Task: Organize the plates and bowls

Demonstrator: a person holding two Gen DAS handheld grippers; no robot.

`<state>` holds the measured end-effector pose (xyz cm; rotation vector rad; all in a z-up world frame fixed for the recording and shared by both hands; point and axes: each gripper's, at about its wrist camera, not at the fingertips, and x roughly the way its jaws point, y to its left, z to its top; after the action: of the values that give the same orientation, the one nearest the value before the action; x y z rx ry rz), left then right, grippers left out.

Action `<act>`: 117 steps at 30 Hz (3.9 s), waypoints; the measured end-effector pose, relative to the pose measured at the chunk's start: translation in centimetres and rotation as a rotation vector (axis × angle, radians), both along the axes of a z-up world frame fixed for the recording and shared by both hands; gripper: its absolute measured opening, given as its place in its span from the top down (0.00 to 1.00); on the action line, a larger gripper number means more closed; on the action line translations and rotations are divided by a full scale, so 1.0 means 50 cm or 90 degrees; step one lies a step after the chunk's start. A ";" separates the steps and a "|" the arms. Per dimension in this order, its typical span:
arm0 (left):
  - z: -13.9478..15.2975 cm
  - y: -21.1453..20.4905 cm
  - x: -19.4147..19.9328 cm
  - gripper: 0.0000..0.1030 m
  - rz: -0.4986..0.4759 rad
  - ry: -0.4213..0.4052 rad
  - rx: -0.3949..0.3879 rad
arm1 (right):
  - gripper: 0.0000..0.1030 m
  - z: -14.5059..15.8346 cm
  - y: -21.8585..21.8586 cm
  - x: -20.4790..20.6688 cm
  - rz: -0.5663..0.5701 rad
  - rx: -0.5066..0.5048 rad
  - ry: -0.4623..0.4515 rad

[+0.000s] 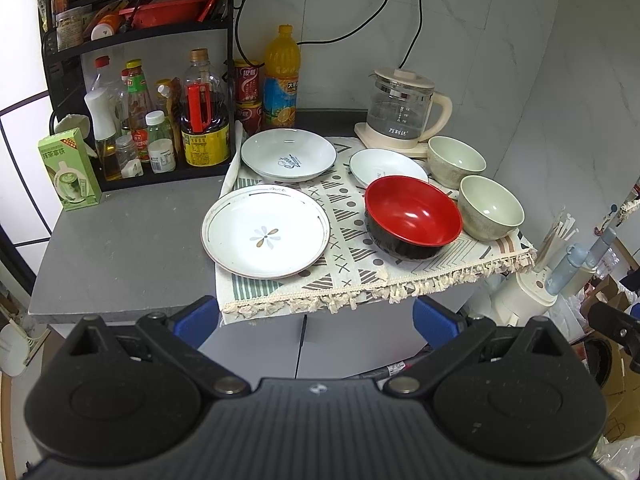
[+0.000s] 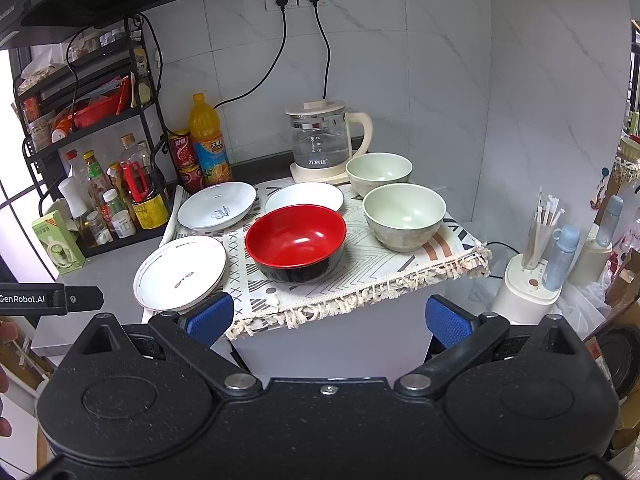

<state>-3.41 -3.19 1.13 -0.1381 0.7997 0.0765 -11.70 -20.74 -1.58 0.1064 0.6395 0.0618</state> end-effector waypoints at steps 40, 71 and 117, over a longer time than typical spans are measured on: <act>0.010 -0.012 -0.012 0.01 0.015 -0.007 0.024 | 0.00 -0.009 -0.014 -0.006 0.019 -0.013 0.000; -0.052 -0.069 0.288 0.01 -0.008 0.048 -0.012 | 0.00 -0.063 -0.086 0.226 -0.002 0.007 0.049; -0.194 -0.293 0.766 0.10 -0.274 0.137 -0.064 | 0.41 -0.210 -0.232 0.568 -0.192 0.044 0.179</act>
<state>34.88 -17.82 -8.59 -0.0511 1.0325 -0.3612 16.71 -32.36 -12.07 0.2807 0.8964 -0.2264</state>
